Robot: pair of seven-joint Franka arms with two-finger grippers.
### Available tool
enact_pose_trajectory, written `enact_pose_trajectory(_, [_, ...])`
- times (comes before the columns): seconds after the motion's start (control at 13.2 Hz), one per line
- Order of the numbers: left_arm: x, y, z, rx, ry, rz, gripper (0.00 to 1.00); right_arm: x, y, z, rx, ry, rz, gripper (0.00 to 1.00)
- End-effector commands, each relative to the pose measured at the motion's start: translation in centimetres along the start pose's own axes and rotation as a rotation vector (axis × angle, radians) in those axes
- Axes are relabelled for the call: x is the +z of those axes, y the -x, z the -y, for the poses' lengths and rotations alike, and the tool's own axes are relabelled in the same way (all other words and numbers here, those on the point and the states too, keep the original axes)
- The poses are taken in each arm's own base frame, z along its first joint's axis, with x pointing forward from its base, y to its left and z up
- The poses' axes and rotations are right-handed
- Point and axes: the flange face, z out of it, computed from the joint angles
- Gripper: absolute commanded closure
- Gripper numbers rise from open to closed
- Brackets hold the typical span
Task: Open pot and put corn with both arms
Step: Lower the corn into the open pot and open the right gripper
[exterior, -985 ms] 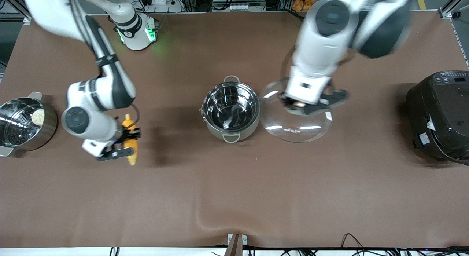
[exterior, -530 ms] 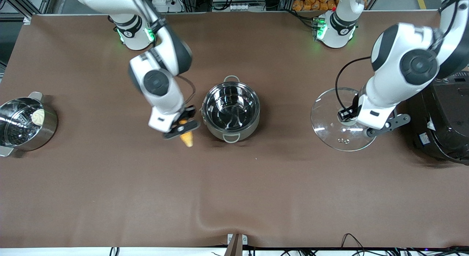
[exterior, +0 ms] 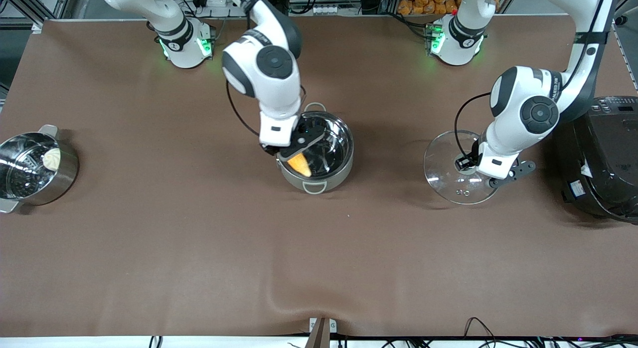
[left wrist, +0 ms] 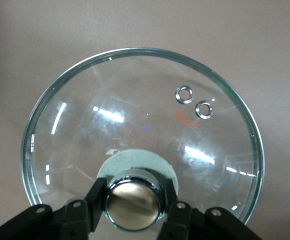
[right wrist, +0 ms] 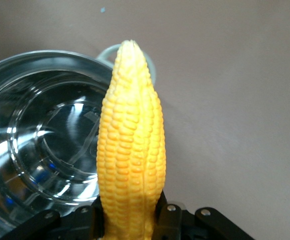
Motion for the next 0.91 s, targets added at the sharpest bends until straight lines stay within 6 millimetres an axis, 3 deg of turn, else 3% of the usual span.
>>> enact_pose_trajectory(0.0, [1.5,1.7,1.3,0.010,0.027,-0.030,1.00,2.7,-1.5,3.0,-0.044,0.043,0.017,1.00])
enact_pose_trajectory(0.45, [6.3,2.3,2.9,-0.010,0.063,-0.048,1.00,5.1,-2.6,5.4,-0.055,0.071,0.025,1.00])
enact_pose_trajectory(0.61, [7.6,2.7,3.0,-0.011,0.076,-0.057,1.00,5.2,-2.9,6.0,-0.053,0.076,0.019,0.94])
enact_pose_trajectory(0.68, [8.2,2.8,3.0,-0.011,0.074,-0.048,1.00,5.3,-2.8,6.4,-0.040,0.087,0.018,0.55])
enact_pose_trajectory(0.76, [8.6,2.9,3.0,-0.011,0.070,-0.041,1.00,5.4,-2.8,6.5,-0.026,0.092,0.018,0.01])
enact_pose_trajectory(0.83, [8.9,2.8,3.1,-0.011,0.068,-0.035,1.00,5.3,-2.7,6.5,-0.020,0.095,0.022,0.00])
